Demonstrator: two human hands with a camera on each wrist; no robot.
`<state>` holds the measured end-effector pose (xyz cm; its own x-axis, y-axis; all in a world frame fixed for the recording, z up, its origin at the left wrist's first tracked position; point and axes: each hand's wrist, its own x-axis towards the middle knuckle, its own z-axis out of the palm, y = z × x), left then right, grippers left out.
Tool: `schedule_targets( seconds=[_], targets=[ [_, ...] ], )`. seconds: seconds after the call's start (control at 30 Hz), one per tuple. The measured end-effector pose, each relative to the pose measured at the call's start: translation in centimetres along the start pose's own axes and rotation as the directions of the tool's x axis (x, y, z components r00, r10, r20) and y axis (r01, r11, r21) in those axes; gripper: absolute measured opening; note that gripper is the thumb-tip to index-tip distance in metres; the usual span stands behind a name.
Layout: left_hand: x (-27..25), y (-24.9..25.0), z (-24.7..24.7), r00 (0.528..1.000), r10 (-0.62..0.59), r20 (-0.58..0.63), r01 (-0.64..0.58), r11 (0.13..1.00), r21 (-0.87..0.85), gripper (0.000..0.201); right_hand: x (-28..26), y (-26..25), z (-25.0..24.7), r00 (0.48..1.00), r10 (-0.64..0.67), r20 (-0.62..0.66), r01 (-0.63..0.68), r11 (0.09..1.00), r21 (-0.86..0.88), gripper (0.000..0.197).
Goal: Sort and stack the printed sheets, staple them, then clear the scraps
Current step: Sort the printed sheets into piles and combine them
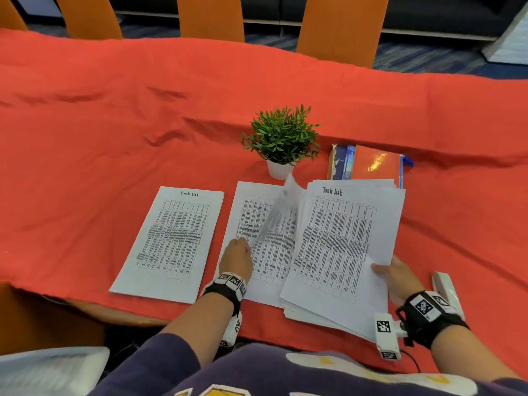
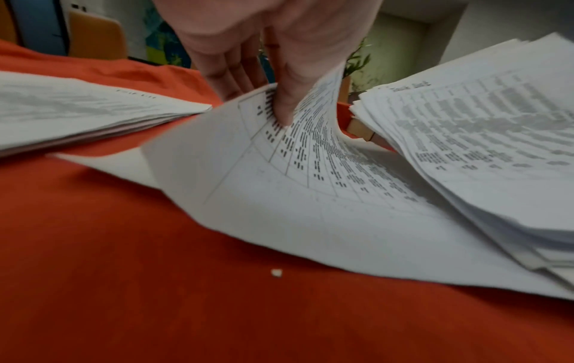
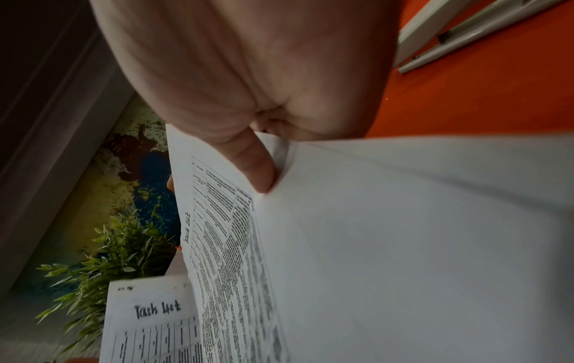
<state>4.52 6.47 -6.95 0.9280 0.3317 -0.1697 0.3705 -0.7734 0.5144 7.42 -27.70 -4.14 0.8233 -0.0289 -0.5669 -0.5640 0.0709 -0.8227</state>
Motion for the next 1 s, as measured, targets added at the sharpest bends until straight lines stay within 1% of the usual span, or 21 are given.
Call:
schedule_targets(
  seconds=[0.07,0.17,0.27,0.33,0.4,0.47,0.53,0.6,0.7,0.77,0.8,0.87,0.93,1.0],
  targets=[
    [-0.2,0.5,-0.3,0.999,0.034,-0.012,-0.034,0.999,0.000,0.009,0.1,0.0,0.1,1.000,0.001,0.005,-0.001,1.000,0.004,0.038],
    [-0.3,1.0,-0.5,0.998,0.050,-0.031,-0.051,0.998,-0.031,0.012,0.4,0.0,0.2,1.000,0.008,-0.002,-0.007,1.000,0.013,0.038],
    [-0.1,1.3,-0.4,0.999,0.045,-0.027,-0.048,0.991,-0.129,0.013,0.6,-0.1,0.3,1.000,0.022,-0.007,-0.022,1.000,0.019,0.038],
    [0.2,1.2,-0.4,1.000,-0.009,0.025,0.013,0.985,-0.170,0.024,0.8,0.0,0.3,1.000,0.026,-0.015,-0.025,0.999,0.021,0.036],
    [0.6,1.2,-0.8,0.993,-0.079,0.088,0.093,0.982,-0.167,0.034,1.0,0.1,0.2,0.999,0.031,-0.037,-0.030,0.999,0.022,0.041],
    [0.8,1.4,-1.7,0.986,-0.116,0.120,0.137,0.974,-0.181,0.035,1.3,0.0,0.0,0.997,0.033,-0.065,-0.032,0.999,0.026,0.045],
    [0.8,1.6,-3.1,0.990,-0.105,0.095,0.123,0.969,-0.215,0.025,1.6,-0.3,-0.5,0.995,0.032,-0.092,-0.030,0.999,0.029,0.047],
    [0.6,1.7,-5.2,0.996,-0.081,0.035,0.087,0.968,-0.234,0.016,2.3,-0.4,-1.5,0.991,0.021,-0.133,-0.016,0.999,0.039,0.047],
    [0.3,1.7,-8.8,0.997,-0.044,-0.060,0.029,0.970,-0.243,0.016,3.0,-0.6,-3.3,0.981,0.013,-0.195,-0.001,0.998,0.063,0.042],
    [0.0,1.9,-11.0,0.997,-0.039,-0.072,0.016,0.953,-0.301,0.017,2.8,-0.9,-3.9,0.975,0.012,-0.220,0.012,0.994,0.110,0.035],
    [-0.1,1.9,-11.8,0.997,-0.031,-0.068,0.007,0.943,-0.333,0.017,2.6,-1.1,-4.0,0.976,0.011,-0.219,0.018,0.991,0.131,0.035],
    [-0.5,2.2,-12.3,0.999,-0.009,-0.032,-0.004,0.915,-0.404,0.018,2.3,-1.3,-3.9,0.979,0.006,-0.202,0.027,0.987,0.158,0.041],
    [-1.0,2.9,-11.8,1.000,-0.010,0.027,0.021,0.877,-0.480,0.018,1.8,-1.6,-3.0,0.988,0.002,-0.153,0.028,0.980,0.195,0.043],
    [-1.5,3.6,-10.4,0.995,-0.005,0.099,0.058,0.842,-0.536,0.018,0.8,-2.1,-1.6,0.998,-0.009,-0.067,0.024,0.972,0.236,0.043]
  ],
)
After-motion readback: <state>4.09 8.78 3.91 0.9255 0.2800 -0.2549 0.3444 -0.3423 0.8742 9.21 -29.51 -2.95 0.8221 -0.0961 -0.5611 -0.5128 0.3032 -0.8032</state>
